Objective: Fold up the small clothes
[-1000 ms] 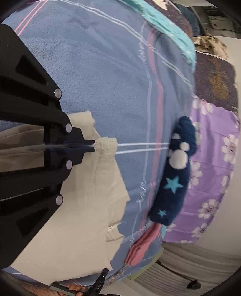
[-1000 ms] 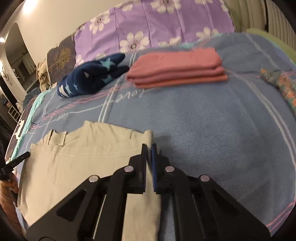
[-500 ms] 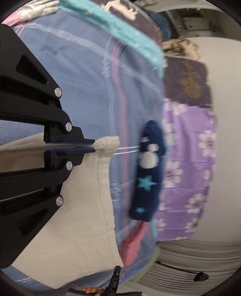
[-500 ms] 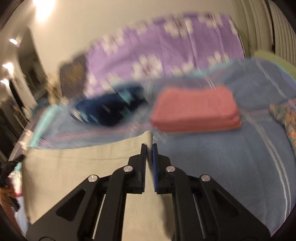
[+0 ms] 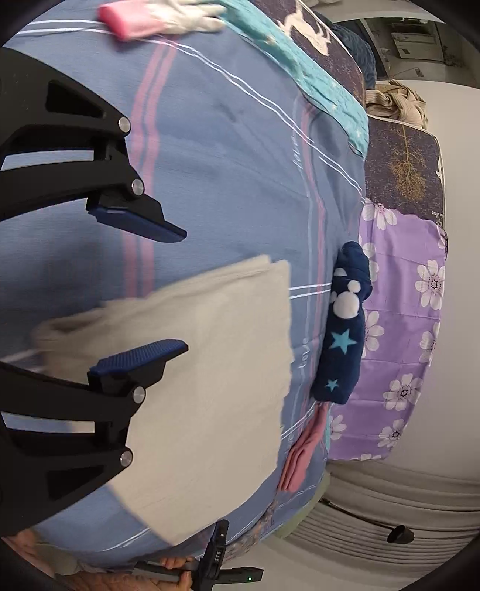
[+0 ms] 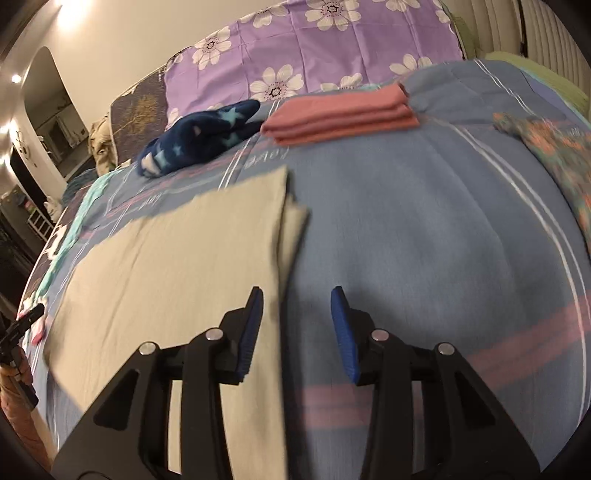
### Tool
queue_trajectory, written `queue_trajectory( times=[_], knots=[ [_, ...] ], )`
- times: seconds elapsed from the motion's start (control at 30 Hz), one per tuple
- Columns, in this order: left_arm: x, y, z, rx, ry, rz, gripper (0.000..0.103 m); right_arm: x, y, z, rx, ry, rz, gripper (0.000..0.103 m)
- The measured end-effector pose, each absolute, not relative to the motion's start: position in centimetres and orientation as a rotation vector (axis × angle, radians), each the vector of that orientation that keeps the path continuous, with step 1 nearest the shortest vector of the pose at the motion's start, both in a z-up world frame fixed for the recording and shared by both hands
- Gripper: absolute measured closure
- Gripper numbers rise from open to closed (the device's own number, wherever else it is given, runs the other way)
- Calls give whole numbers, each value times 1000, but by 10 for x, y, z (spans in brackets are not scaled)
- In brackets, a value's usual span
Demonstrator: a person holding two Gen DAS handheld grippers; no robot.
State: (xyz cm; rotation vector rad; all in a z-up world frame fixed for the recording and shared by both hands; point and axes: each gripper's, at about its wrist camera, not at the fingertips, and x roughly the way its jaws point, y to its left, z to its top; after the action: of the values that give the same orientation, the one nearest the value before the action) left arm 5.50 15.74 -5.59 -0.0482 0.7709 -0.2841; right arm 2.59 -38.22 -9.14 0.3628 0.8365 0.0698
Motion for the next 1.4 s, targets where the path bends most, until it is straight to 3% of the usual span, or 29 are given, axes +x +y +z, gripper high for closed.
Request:
queue_trajectory(
  times=[0.03, 0.07, 0.13, 0.33, 0.43, 0.5, 0.53, 0.57, 0.67, 0.83, 1.07, 1.2, 1.27, 1.33, 1.4],
  knots=[
    [41, 162, -57, -56, 768, -263, 53, 14, -380, -95, 370, 839, 72, 60],
    [32, 166, -59, -71, 773, -254, 72, 6, -379, -97, 372, 842, 71, 57],
    [18, 173, -68, -120, 813, -269, 90, -7, -375, -101, 369, 844, 64, 55],
    [-5, 171, -80, -167, 833, -348, 88, -32, -365, -101, 375, 834, 78, 50],
    [-12, 162, -81, -163, 798, -401, 67, -39, -362, -98, 385, 827, 83, 48],
    [-11, 152, -85, -120, 799, -420, 66, -43, -360, -97, 390, 827, 88, 47],
    [-8, 148, -89, -94, 807, -410, 70, -44, -358, -98, 390, 828, 90, 46],
    [-4, 144, -93, -60, 821, -391, 98, -45, -358, -98, 390, 830, 91, 46],
    [5, 145, -93, -36, 827, -369, 100, -48, -355, -100, 387, 837, 87, 46],
    [-18, 151, -41, 125, 674, -408, 103, -55, -355, -101, 384, 839, 75, 45],
    [-21, 160, -90, 266, 827, -245, 103, -56, -355, -107, 388, 831, 79, 43],
    [-22, 148, -64, 127, 738, -286, 101, -51, -357, -103, 372, 844, 88, 43],
    [-19, 122, -45, 107, 679, -345, 80, -49, -360, -101, 376, 835, 84, 44],
    [-14, 90, -35, 111, 655, -418, 66, -50, -364, -102, 397, 828, 79, 47],
    [-6, 51, -31, 115, 670, -521, 64, -53, -370, -106, 439, 830, 89, 63]
  ],
)
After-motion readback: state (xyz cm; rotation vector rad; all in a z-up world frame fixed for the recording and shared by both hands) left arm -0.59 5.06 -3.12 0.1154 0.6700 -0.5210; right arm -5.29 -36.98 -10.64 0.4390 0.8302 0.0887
